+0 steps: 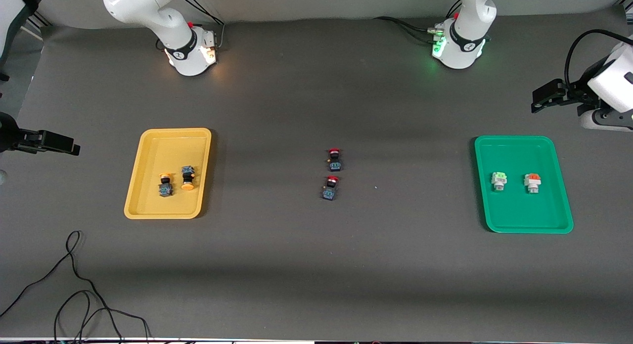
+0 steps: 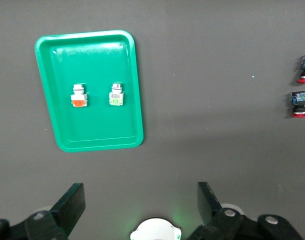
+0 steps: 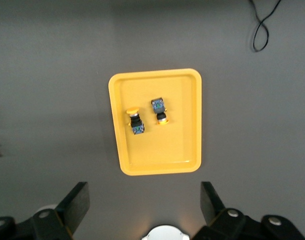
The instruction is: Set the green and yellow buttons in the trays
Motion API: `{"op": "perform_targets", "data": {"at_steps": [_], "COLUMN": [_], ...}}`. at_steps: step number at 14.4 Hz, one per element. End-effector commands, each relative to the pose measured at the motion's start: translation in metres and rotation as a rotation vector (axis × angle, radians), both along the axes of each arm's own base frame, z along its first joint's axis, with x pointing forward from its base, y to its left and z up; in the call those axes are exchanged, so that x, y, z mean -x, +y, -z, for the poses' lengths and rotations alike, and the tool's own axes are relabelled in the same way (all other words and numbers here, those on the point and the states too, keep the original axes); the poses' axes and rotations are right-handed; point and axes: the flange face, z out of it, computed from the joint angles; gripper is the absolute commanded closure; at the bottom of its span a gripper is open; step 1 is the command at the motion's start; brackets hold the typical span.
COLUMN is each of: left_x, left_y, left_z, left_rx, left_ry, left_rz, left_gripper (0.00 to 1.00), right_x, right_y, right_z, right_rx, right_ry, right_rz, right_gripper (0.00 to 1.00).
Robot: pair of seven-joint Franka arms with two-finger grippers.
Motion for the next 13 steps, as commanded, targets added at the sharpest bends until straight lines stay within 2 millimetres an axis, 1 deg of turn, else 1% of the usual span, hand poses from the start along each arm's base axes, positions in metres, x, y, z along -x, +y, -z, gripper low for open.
{"op": "perform_targets", "data": {"at_steps": [1, 2, 3, 6, 7, 9, 10, 11, 13], "left_x": [-0.002, -0.003, -0.003, -0.005, -0.005, -0.008, -0.010, -0.010, -0.010], "left_y": [-0.001, -0.001, 0.000, 0.000, -0.001, -0.002, -0.005, -0.007, -0.010], "left_z": [-0.006, -0.006, -0.006, -0.005, -0.005, -0.006, -0.007, -0.008, -0.009], "left_rx": [-0.028, -0.040, -0.047, -0.034, -0.041, -0.042, -0.043, -0.044, -0.040], "left_ry": [-0.001, -0.006, -0.007, -0.010, -0.012, -0.035, -0.048, -0.054, -0.063], "left_rz": [-0.008, -0.005, -0.004, 0.001, 0.001, 0.006, 0.013, 0.018, 0.024], "left_gripper": [0.00, 0.00, 0.00, 0.00, 0.00, 0.00, 0.00, 0.00, 0.00], "right_x": [0.012, 0.013, 0.017, 0.029, 0.037, 0.063, 0.076, 0.085, 0.096], "right_y": [-0.005, -0.005, -0.005, -0.016, -0.021, -0.026, -0.025, -0.024, -0.025], "right_z": [-0.011, -0.007, -0.011, -0.009, -0.010, -0.005, -0.002, 0.003, 0.013], "right_rx": [0.003, 0.010, 0.012, -0.012, -0.017, -0.026, -0.029, -0.035, -0.020], "right_ry": [0.027, 0.043, 0.042, 0.052, 0.045, -0.004, -0.027, -0.040, -0.043], "right_rz": [0.024, 0.018, 0.016, 0.025, 0.023, 0.017, 0.011, 0.008, 0.001], "right_gripper": [0.01, 0.02, 0.02, 0.02, 0.02, 0.02, 0.02, 0.02, 0.01]}}
